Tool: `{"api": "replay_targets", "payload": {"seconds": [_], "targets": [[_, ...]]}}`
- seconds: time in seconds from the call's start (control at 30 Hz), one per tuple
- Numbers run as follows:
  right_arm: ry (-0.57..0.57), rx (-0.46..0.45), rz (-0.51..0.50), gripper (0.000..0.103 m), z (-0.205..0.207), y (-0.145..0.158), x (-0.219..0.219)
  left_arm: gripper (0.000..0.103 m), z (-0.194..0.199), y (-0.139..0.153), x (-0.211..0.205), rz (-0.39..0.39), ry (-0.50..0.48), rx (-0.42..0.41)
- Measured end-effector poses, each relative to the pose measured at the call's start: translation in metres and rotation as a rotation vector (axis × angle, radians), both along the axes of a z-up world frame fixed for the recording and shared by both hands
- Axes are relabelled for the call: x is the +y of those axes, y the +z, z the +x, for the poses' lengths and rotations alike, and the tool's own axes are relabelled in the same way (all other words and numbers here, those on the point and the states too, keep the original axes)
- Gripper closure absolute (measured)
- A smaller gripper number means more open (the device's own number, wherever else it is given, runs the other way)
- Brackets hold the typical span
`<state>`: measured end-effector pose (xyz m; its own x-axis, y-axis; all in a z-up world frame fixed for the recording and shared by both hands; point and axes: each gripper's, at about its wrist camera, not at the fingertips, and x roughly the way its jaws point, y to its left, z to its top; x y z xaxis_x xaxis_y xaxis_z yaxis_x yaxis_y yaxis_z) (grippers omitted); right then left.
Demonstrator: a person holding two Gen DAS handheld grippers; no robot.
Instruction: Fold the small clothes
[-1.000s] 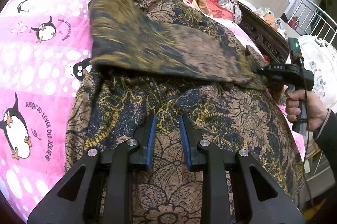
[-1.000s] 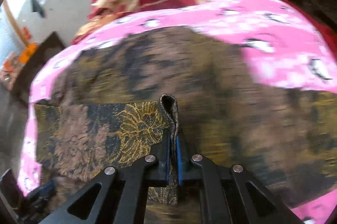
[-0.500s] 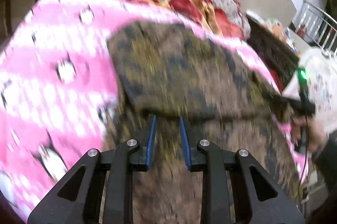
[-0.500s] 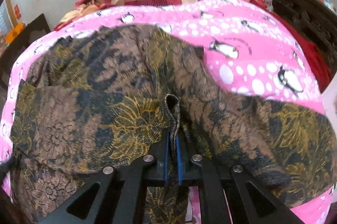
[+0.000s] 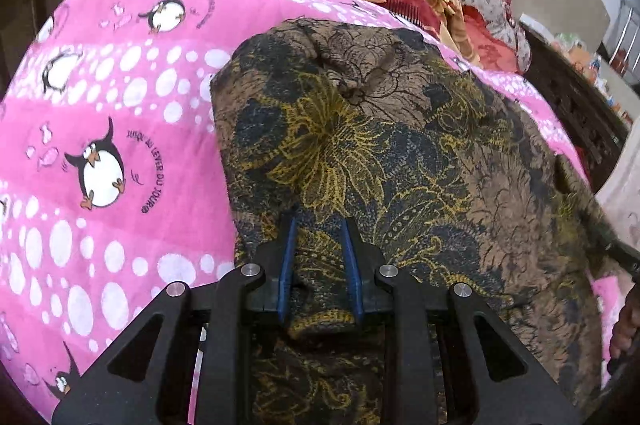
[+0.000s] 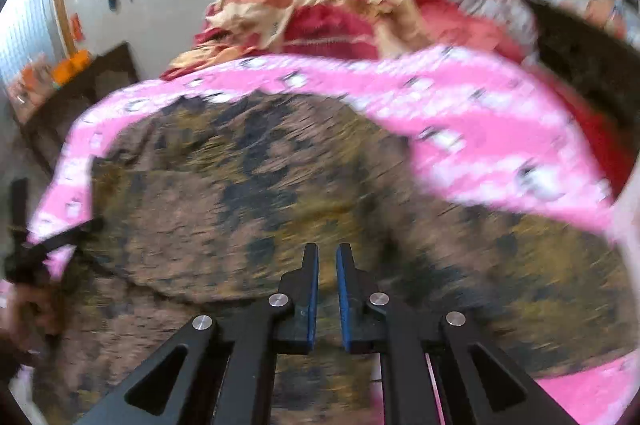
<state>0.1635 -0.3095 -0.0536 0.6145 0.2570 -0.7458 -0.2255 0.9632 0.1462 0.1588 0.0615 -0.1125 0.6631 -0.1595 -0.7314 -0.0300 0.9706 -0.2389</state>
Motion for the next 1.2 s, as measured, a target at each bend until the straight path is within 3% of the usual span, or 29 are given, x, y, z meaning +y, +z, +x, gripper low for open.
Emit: {"api": "replay_targets", "payload": {"seconds": [0.13, 0.17, 0.23, 0.3, 0.43, 0.5, 0.53, 0.57, 0.7, 0.87, 1.0, 1.07, 1.1, 1.17, 1.2], "targets": [[-0.029, 0.213, -0.076, 0.095, 0.015, -0.053, 0.003, 0.081, -0.003, 0.01, 0.0, 0.008, -0.003, -0.009], [-0.05, 0.171, -0.037, 0.095, 0.012, -0.049, -0.002, 0.081, -0.004, 0.018, 0.002, 0.001, 0.005, -0.033], [-0.073, 0.192, -0.01, 0.095, 0.013, -0.043, -0.005, 0.081, 0.006, 0.032, 0.004, -0.007, 0.029, -0.069], [-0.082, 0.112, -0.013, 0.095, 0.018, -0.025, 0.001, 0.081, 0.03, 0.039, 0.004, 0.004, 0.042, -0.067], [-0.133, 0.044, -0.068, 0.089, 0.046, -0.012, 0.015, 0.081, 0.085, 0.016, 0.007, 0.064, 0.062, 0.03], [-0.151, 0.089, -0.165, 0.076, 0.07, -0.035, 0.023, 0.079, 0.093, -0.001, 0.013, 0.037, 0.063, 0.045], [-0.146, 0.109, -0.18, 0.076, 0.076, -0.047, 0.024, 0.079, 0.09, -0.002, 0.014, 0.031, 0.063, 0.027], [-0.142, 0.065, -0.185, 0.076, 0.074, -0.052, 0.024, 0.079, 0.089, -0.002, 0.014, 0.033, 0.061, 0.015], [-0.138, 0.057, -0.152, 0.076, 0.072, -0.052, 0.019, 0.079, 0.083, 0.008, 0.016, 0.035, 0.058, 0.02], [-0.13, 0.034, -0.132, 0.076, 0.053, -0.022, 0.024, 0.079, 0.026, 0.042, -0.007, -0.003, 0.021, -0.076], [-0.03, 0.016, -0.139, 0.072, 0.018, -0.014, 0.072, 0.079, -0.004, 0.022, -0.045, -0.012, -0.091, -0.017], [0.001, 0.056, -0.186, 0.07, 0.009, -0.03, 0.091, 0.079, -0.005, 0.0, -0.053, -0.001, -0.087, 0.05], [0.007, 0.11, -0.223, 0.07, 0.009, -0.047, 0.098, 0.079, -0.008, -0.003, -0.054, 0.003, -0.085, 0.03], [0.007, 0.067, -0.245, 0.07, 0.002, -0.051, 0.099, 0.079, -0.01, 0.001, -0.052, 0.007, -0.083, 0.021], [0.012, 0.09, -0.255, 0.07, 0.001, -0.046, 0.099, 0.079, -0.011, 0.005, -0.051, -0.003, -0.077, 0.031]]}}
